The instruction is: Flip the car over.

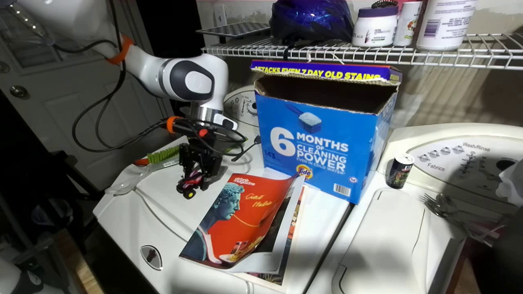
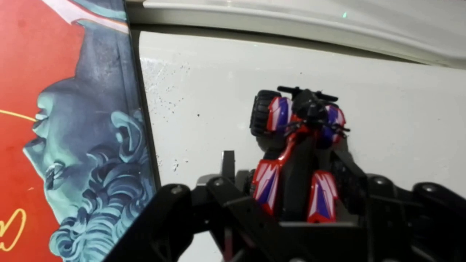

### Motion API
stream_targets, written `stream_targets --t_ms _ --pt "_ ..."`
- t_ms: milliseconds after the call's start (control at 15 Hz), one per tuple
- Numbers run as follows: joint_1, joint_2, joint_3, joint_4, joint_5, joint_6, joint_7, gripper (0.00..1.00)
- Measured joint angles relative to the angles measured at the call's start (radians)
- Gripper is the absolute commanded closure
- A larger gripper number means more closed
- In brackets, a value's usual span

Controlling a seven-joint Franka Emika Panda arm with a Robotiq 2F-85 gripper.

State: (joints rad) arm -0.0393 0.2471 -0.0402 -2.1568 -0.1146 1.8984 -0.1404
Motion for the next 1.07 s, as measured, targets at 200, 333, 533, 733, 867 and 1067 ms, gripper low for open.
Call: stream_targets --t_ms 200,333,533,733,867,1067 --pt "-0.003 0.003 -0.001 0.011 0.0 0.0 0.0 0.72" --pt "-0.006 0.003 -0.003 0.021 -0.001 0.0 0.0 0.72" --pt "-0.01 -0.007 -0.005 0.038 -0.003 0.0 0.0 0.72" --pt "-0.01 -0.04 -0.004 0.042 -0.003 -0.002 -0.014 0.72" --pt "-0.01 -0.057 -0.002 0.042 -0.003 -0.015 -0.03 0.72" --pt "-0.008 -0.049 0.007 0.039 -0.001 -0.029 -0.055 0.72"
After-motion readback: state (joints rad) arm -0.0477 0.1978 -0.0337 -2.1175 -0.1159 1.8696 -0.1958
